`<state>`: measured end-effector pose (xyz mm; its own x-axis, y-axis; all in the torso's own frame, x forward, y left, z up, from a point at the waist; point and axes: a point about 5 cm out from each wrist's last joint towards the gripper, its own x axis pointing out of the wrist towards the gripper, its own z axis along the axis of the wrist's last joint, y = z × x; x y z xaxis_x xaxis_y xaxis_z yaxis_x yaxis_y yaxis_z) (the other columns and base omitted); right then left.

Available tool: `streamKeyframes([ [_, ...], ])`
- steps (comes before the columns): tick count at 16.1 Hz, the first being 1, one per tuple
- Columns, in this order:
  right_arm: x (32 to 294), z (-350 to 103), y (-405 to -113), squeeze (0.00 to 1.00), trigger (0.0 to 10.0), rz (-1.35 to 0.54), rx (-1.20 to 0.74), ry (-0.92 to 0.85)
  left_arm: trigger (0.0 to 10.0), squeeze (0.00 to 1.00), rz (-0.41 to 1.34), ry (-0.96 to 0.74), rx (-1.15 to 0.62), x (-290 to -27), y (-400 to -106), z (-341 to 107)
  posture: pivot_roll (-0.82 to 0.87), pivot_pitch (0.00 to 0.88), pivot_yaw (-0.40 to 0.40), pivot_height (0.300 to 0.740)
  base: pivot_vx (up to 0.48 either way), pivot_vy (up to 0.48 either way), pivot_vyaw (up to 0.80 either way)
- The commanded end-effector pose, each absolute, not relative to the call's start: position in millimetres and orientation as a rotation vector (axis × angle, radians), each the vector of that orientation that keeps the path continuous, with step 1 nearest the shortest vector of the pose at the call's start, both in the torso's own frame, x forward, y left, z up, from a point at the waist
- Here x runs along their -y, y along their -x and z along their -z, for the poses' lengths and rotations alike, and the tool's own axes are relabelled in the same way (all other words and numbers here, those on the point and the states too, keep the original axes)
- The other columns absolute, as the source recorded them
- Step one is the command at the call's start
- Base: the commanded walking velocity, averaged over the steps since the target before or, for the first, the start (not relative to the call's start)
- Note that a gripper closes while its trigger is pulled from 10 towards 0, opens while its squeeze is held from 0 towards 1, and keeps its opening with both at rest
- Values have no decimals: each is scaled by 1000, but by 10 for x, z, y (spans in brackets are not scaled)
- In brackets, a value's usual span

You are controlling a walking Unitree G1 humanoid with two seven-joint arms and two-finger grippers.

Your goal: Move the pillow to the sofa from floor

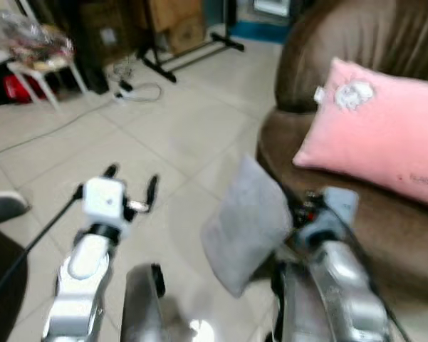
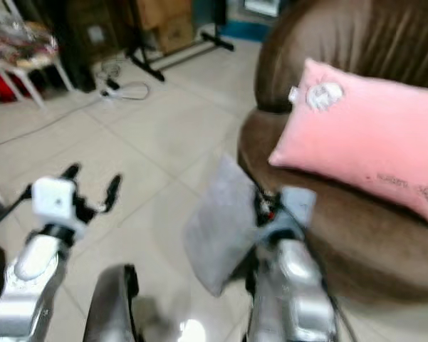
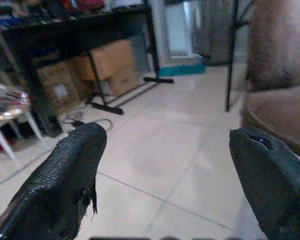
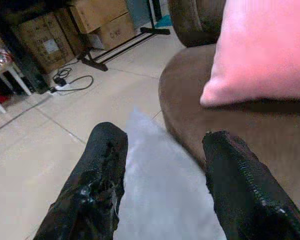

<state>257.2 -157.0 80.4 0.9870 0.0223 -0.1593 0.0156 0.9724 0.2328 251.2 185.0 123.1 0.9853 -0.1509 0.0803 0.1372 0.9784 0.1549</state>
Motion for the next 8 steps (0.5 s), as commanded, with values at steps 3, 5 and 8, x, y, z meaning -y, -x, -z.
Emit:
streamKeyframes([
  [3,1436,-849,-2609,0,10000,-51,-144,-245,10000,914,111,-168,72,-1953,-2485,-1204,-37,34,43,453,202,0,0],
  [5,1392,-848,-2608,0,10000,-102,-150,-224,10000,804,104,-174,71,-1953,-2481,-1203,-37,34,41,453,0,0,0],
  [8,1404,-839,-2611,0,10000,-83,-153,-248,10000,780,109,-178,67,-1947,-2476,-1197,-37,34,41,453,0,0,0],
])
